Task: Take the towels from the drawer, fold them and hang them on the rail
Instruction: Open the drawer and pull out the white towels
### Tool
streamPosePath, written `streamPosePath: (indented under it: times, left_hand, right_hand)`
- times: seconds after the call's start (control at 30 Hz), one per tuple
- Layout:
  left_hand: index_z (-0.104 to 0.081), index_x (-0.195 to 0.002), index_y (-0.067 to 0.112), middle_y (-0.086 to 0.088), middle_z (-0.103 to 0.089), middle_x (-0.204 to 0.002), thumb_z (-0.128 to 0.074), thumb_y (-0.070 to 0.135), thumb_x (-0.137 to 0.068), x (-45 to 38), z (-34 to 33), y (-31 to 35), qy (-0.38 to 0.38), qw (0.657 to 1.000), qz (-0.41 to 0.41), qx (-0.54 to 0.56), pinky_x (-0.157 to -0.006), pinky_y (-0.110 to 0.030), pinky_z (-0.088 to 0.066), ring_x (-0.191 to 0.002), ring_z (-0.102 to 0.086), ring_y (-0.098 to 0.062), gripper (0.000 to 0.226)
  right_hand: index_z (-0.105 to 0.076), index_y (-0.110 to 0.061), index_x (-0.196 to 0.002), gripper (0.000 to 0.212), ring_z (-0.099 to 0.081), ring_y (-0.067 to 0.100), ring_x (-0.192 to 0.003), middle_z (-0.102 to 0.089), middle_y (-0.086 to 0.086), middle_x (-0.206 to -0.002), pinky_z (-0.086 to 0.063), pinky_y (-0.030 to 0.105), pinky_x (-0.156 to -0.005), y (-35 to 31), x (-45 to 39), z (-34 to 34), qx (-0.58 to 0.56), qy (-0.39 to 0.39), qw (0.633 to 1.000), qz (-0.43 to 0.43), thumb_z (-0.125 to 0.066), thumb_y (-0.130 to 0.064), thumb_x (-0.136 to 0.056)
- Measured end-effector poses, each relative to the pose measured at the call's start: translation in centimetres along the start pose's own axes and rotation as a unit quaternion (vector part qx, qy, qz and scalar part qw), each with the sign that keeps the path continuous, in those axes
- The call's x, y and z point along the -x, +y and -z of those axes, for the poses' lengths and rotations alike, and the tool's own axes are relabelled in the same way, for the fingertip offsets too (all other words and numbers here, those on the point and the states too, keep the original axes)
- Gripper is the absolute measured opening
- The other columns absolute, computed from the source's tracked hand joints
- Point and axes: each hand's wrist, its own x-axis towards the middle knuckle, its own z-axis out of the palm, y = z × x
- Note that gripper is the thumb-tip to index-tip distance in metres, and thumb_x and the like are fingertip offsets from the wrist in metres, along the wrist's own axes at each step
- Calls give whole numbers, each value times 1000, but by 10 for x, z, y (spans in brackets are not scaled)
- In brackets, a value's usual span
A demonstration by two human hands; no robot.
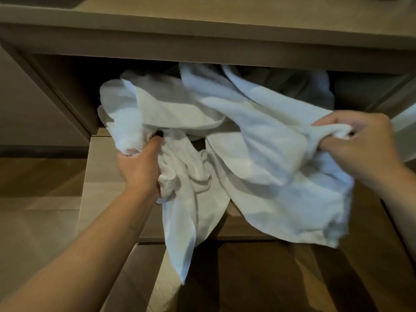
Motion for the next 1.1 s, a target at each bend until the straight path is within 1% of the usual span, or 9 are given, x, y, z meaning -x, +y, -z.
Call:
streamPosePath:
  times: [0.13,0.27,0.4,0.5,0.6,0.67,0.73,0.87,1.1]
  left_hand:
    - [-66,-113,14,-1,-76,-98,-81,26,-66,2,0,-1,-5,1000,4,2,-78,-33,-61,-86,-74,-14,51]
    - [-66,-116,16,1,-76,-101,-81,28,-72,7,2,1,-14,1000,11,-8,-83,-34,-60,-89,-73,-12,48]
    - [-71,-105,18,1,-77,-91,-80,40,-64,14,7,1,-46,997,50,-25,-77,-36,-60,-85,-74,-16,47]
    - [-70,-109,13,-6,-76,-96,-79,44,-59,20,13,-3,-123,988,74,-49,-80,-42,-58,-90,-74,-23,59]
    - [-71,-113,9,-15,-73,-104,-77,37,-67,25,16,-4,-226,970,75,-44,-84,-45,-55,-99,-71,-32,55]
    - [-69,-115,5,-18,-71,-103,-76,32,-69,26,19,-2,-279,957,73,-32,-80,-43,-54,-99,-69,-35,54]
    - [-66,-116,1,-23,-68,-104,-76,28,-69,24,25,2,-320,944,73,-22,-85,-50,-53,-100,-67,-40,55]
    - [-71,-105,4,-30,-67,-105,-80,29,-57,26,28,19,-380,921,7,-89,-96,-68,-46,-103,-64,-47,55]
    - [-79,-84,33,8,-75,-83,-70,26,-58,36,12,51,-485,865,-118,-58,-72,-26,-58,-82,-72,-9,28]
  right_hand:
    - [-67,-25,-80,13,-61,22,-72,-66,-1,-76,-51,40,-61,-1,6,10,33,78,996,10,-59,-33,-75]
    - [-67,-15,-110,42,-54,19,-85,-58,8,-102,-45,32,-70,-13,-4,-23,134,107,983,70,-57,-39,-77]
    - [-24,-20,-154,102,-29,35,-137,-23,13,-153,-37,52,-106,0,-19,-74,228,-91,969,-10,-67,-56,-69]
    - [16,-40,-152,130,-10,37,-147,30,-2,-159,-37,57,-106,24,-19,-111,283,-265,921,-48,-82,-49,-67]
    - [-5,-38,-154,106,-43,37,-128,9,4,-161,-50,41,-87,41,-15,-133,347,-312,884,-8,-77,-35,-76]
    - [-46,-29,-134,63,-56,34,-108,-39,4,-136,-47,35,-73,42,-18,-132,317,-259,912,-7,-71,-25,-78]
    - [-65,-25,-98,27,-60,28,-92,-57,-3,-98,-43,33,-66,36,-19,-122,192,-166,967,-30,-68,-15,-73]
    - [-62,-28,-64,43,-58,0,-65,-63,-11,-66,-47,21,-63,1,-16,-92,-111,-106,987,-44,-57,14,-71]
    - [-53,-8,-63,20,-52,0,-57,-57,-13,-57,-43,16,-57,-58,-22,-31,-281,-293,914,-22,-52,10,-71]
